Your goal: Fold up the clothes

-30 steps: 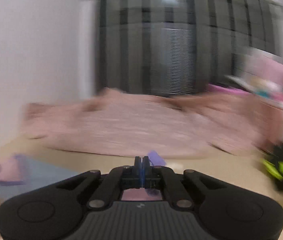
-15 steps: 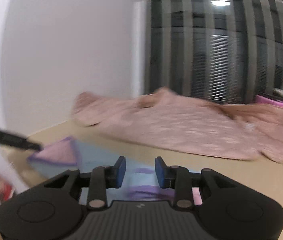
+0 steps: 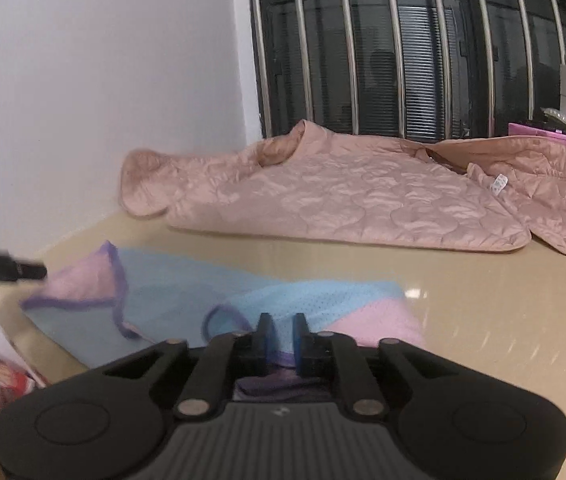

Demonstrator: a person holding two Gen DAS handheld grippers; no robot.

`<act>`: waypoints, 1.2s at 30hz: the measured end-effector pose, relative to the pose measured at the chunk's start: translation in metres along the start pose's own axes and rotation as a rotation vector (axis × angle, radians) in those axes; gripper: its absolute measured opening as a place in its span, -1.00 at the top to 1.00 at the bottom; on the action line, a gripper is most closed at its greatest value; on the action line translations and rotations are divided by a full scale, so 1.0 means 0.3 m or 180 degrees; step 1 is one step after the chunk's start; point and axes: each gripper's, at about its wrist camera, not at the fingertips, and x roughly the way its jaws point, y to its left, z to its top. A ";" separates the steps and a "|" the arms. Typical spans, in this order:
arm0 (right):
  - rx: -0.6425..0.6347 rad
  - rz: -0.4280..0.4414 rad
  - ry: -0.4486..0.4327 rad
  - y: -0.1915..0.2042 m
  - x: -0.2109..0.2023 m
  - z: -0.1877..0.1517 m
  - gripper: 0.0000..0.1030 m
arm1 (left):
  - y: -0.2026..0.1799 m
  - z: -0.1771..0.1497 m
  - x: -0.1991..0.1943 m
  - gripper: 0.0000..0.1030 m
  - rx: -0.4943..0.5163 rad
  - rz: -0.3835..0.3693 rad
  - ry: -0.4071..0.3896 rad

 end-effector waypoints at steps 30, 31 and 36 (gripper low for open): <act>-0.2856 0.2354 0.1748 0.635 0.875 0.468 0.46 | -0.074 -0.085 -0.007 0.13 -0.0752 0.0527 -0.0081; -0.2830 0.2354 0.1745 0.634 0.885 0.468 0.46 | -0.083 -0.084 -0.003 0.13 -0.0728 0.0495 -0.0063; -0.2762 0.2418 0.1731 0.632 0.897 0.454 0.96 | -0.099 -0.073 0.026 0.93 -0.0723 0.0266 0.0029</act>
